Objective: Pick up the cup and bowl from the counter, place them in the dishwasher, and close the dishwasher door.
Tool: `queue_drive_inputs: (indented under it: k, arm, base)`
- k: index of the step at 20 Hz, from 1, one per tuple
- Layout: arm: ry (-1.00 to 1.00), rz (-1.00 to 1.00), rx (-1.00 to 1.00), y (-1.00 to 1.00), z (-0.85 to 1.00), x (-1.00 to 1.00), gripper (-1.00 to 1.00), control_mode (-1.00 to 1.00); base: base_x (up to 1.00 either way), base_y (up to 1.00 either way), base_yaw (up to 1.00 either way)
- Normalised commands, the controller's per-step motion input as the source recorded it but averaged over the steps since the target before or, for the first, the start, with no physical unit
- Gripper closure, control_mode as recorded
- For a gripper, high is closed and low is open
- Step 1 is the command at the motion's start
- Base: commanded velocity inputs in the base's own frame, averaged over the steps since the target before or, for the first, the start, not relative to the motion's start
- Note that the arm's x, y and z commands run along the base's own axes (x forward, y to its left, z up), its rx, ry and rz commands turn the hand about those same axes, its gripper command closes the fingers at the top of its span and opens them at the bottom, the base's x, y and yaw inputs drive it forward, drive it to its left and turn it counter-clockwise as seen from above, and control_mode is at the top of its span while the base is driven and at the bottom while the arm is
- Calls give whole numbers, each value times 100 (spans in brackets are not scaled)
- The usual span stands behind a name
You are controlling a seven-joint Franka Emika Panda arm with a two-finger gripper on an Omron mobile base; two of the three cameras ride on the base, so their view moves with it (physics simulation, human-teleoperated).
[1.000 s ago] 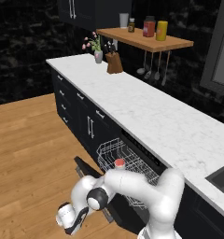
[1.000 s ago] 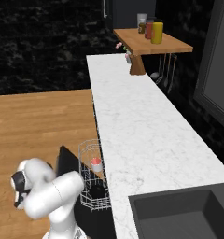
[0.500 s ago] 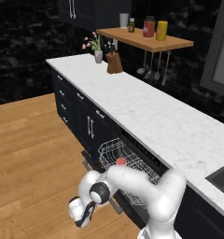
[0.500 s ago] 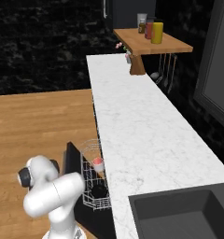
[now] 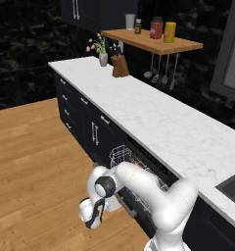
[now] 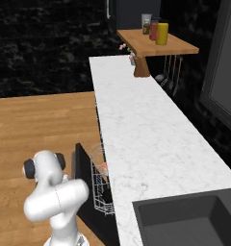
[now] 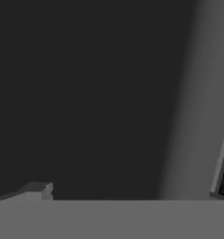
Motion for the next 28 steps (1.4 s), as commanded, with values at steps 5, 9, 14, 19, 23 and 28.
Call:
queue_drive_inputs:
  k: [5, 9, 14, 19, 23, 28]
  arm:
    - [0, -4, 0, -100, 7, 40, -100, -100]
    - [3, 0, 0, -100, 4, 47, -100, -100]
    - [0, 0, 1, -100, 1, 48, -100, -100]
    - [0, 0, 2, -100, 0, 53, -100, -100]
    - [0, 0, 2, -100, 0, 55, -100, -100]
    - [0, 1, 0, -100, -2, 36, -100, -100]
  base:
    - [0, 0, 0]
    - [0, 0, 0]
    - [0, 0, 0]
    - [0, 0, 0]
    - [0, 0, 0]
    - [0, 0, 0]
